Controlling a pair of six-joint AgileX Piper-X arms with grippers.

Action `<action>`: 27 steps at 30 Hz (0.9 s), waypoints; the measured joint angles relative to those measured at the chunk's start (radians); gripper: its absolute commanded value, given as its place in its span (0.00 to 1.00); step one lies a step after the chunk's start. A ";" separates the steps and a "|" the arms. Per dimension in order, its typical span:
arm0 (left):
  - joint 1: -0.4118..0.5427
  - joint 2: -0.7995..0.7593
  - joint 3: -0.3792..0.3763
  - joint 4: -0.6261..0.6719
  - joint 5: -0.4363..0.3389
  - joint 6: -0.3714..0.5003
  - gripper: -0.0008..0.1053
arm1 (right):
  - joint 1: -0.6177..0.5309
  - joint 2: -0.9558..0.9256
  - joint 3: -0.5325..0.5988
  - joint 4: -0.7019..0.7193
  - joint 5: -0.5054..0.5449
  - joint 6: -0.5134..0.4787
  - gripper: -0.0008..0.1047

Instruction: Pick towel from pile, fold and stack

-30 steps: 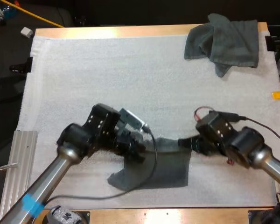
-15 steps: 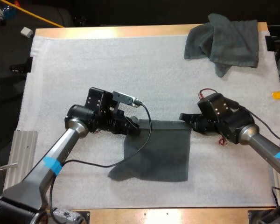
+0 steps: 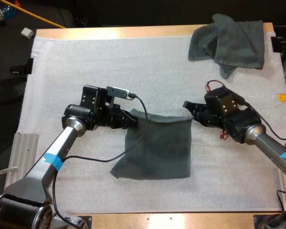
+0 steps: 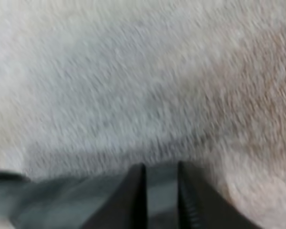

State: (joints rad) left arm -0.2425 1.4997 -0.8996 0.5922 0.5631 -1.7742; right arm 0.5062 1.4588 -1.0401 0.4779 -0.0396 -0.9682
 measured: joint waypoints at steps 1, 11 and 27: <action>0.002 0.000 0.000 -0.002 0.000 -0.004 0.54 | -0.002 0.000 0.000 -0.007 0.001 0.005 0.45; 0.022 0.000 -0.048 -0.041 0.040 -0.064 0.55 | -0.019 -0.002 0.000 -0.139 -0.031 -0.011 0.53; 0.022 -0.176 -0.083 0.173 0.051 0.043 0.54 | -0.019 -0.197 0.000 0.106 -0.044 -0.257 0.45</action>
State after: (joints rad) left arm -0.2203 1.3237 -0.9828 0.7656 0.6145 -1.7311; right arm 0.4876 1.2617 -1.0404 0.5836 -0.0836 -1.2248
